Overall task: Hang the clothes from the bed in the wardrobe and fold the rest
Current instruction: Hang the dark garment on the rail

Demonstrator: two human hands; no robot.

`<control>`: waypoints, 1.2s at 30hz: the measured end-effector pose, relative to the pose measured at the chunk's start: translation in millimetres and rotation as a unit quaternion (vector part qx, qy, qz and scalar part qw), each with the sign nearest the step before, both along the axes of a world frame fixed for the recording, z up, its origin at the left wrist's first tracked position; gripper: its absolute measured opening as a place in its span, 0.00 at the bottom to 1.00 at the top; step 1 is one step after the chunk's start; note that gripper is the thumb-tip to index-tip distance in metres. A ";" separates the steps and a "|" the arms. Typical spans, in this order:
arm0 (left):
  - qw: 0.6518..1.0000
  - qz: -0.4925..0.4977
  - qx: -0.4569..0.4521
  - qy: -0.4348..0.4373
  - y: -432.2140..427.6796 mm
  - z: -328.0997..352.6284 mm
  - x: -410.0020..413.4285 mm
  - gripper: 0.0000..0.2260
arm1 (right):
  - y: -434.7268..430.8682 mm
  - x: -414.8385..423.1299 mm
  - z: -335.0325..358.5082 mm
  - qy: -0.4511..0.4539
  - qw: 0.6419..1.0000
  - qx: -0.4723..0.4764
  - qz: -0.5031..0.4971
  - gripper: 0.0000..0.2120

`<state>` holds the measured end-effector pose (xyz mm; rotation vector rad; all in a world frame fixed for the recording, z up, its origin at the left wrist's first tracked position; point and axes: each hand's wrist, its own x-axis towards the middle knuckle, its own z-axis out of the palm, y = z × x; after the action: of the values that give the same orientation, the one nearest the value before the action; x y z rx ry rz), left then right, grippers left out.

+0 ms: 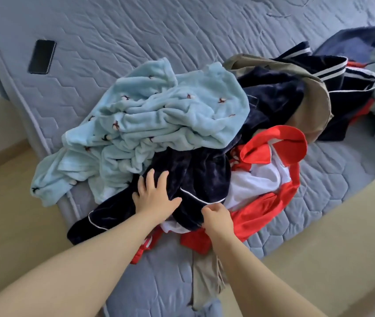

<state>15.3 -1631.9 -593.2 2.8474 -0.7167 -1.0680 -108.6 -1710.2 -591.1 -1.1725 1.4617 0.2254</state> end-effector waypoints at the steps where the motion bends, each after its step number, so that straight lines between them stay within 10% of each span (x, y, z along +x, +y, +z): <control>1: 0.999 0.017 -0.001 0.030 -7.3 -16.9 1.3 0.36 | -3.2 0.0 -12.1 0.000 1.000 0.001 0.005 0.05; 13: 0.966 0.150 -0.203 0.047 10.1 -28.6 25.7 0.18 | -1.4 -11.7 -19.0 -0.056 0.995 0.049 -0.070 0.04; 20: 0.859 0.314 -0.387 0.116 64.1 60.0 22.0 0.19 | 17.7 9.2 41.8 -0.072 0.985 0.087 -0.130 0.13; 28: 0.858 0.147 -0.447 0.206 160.1 218.1 36.6 0.14 | 81.7 56.8 162.7 -0.252 0.899 0.239 -0.267 0.24; 36: 0.860 0.076 -0.371 0.342 237.6 317.8 38.6 0.12 | 122.4 84.7 249.5 -0.265 0.955 0.080 -0.110 0.06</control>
<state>53.9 -1394.3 -275.4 1.6837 -0.6225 -1.2863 -23.8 -1587.8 -341.6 -0.8432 1.0613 -0.1192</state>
